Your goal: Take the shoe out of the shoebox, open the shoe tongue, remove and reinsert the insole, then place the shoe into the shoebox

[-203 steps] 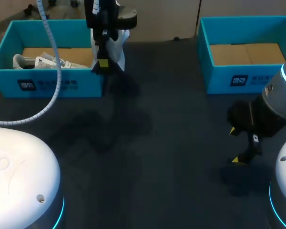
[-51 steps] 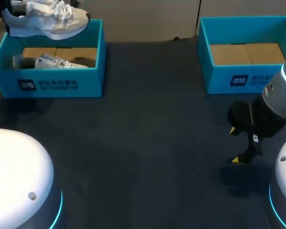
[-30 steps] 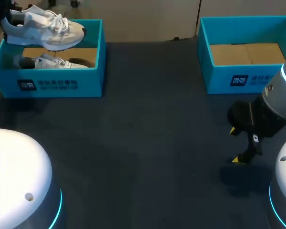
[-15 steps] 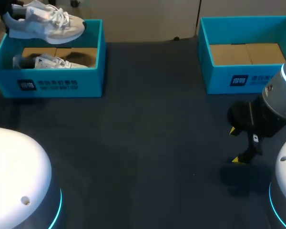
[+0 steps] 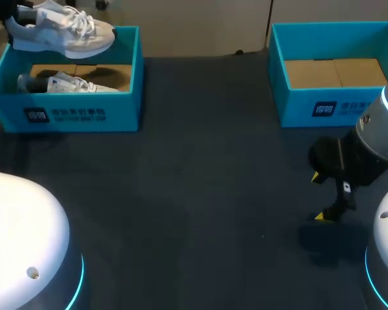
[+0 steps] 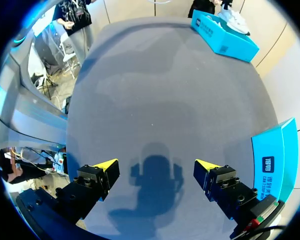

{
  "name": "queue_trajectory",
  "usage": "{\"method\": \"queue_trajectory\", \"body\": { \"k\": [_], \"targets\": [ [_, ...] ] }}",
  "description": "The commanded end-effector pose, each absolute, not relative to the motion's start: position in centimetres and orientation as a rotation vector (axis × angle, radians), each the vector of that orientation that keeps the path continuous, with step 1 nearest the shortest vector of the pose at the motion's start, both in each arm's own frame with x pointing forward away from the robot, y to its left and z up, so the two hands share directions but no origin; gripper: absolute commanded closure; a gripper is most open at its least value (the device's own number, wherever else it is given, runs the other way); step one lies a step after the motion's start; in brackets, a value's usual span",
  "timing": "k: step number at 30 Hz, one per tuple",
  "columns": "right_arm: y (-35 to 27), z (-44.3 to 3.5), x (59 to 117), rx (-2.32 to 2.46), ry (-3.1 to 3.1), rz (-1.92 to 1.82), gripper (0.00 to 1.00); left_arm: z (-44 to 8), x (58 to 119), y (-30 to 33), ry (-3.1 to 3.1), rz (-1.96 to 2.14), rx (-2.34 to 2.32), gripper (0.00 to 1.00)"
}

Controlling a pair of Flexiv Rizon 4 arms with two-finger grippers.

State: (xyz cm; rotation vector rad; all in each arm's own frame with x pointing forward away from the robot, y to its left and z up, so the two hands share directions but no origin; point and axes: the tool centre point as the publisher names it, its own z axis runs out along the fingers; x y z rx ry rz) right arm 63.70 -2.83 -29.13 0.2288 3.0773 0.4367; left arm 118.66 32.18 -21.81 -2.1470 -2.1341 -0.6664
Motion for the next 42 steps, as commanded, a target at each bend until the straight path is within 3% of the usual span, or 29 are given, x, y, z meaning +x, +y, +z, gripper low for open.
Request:
{"method": "queue_trajectory", "body": {
  "k": [1,42],
  "targets": [
    [-2.8,-29.3,63.6,0.23,3.075,0.434,0.0,-21.6,118.6,32.0,-2.133,-0.661,-2.154,1.0],
    [-2.8,-29.3,63.6,0.23,3.075,0.434,0.0,-28.1,120.2,30.6,-2.084,-0.573,-2.091,1.0]
  ]
}}
